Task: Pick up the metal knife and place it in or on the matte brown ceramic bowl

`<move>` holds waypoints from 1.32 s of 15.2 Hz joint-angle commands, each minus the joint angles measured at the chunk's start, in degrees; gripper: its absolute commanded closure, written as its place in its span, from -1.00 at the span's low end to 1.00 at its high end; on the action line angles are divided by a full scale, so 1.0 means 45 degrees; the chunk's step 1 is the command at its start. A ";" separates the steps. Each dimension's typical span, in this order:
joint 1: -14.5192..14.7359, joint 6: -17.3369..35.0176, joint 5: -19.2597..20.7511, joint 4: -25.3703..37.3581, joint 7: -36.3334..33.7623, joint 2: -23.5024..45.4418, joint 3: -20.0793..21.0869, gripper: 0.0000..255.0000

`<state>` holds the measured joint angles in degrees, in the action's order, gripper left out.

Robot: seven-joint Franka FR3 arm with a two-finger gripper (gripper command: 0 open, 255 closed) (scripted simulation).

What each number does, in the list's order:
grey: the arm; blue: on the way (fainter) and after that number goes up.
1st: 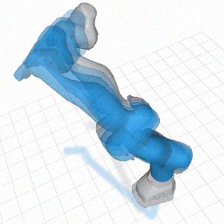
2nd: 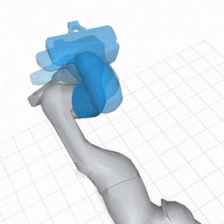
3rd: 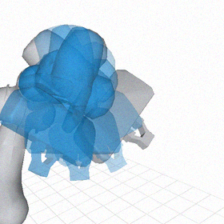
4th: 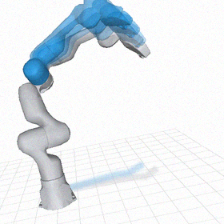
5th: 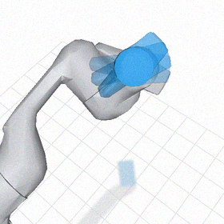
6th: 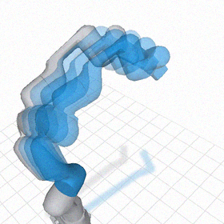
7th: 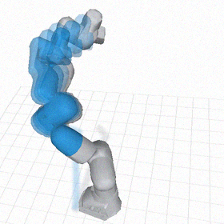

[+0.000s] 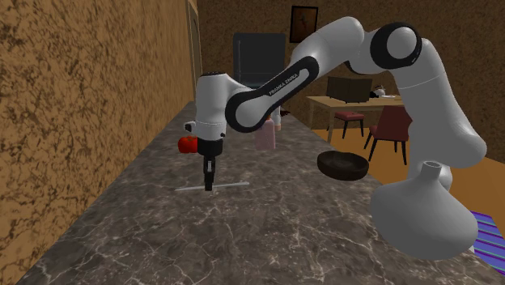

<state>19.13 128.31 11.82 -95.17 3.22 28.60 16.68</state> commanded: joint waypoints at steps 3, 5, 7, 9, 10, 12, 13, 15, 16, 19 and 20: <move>-0.0065 0.0073 0.0065 -0.0085 -0.0009 0.0137 -0.0115 1.00; -0.0044 0.0018 0.0056 -0.0079 -0.0042 0.0082 -0.0091 1.00; -0.0067 -0.0247 -0.0010 0.0030 0.0007 -0.0079 -0.0051 1.00; -0.0085 -0.0516 -0.0075 0.0154 0.0055 -0.0230 -0.0015 1.00; -0.0094 -0.0652 -0.0106 0.0221 0.0078 -0.0303 0.0002 1.00; -0.0108 -0.0928 -0.0167 0.0363 0.0124 -0.0442 0.0035 1.00; -0.0115 -0.1068 -0.0196 0.0440 0.0146 -0.0508 0.0050 1.00; -0.0126 -0.1350 -0.0253 0.0602 0.0190 -0.0634 0.0078 1.00; -0.0130 -0.1492 -0.0280 0.0688 0.0211 -0.0693 0.0092 1.00; -0.0140 -0.1927 -0.0356 0.0967 0.0271 -0.0857 0.0129 1.00; -0.0142 -0.2074 -0.0380 0.1066 0.0291 -0.0907 0.0140 1.00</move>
<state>18.58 119.54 10.28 -90.46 4.40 24.98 17.24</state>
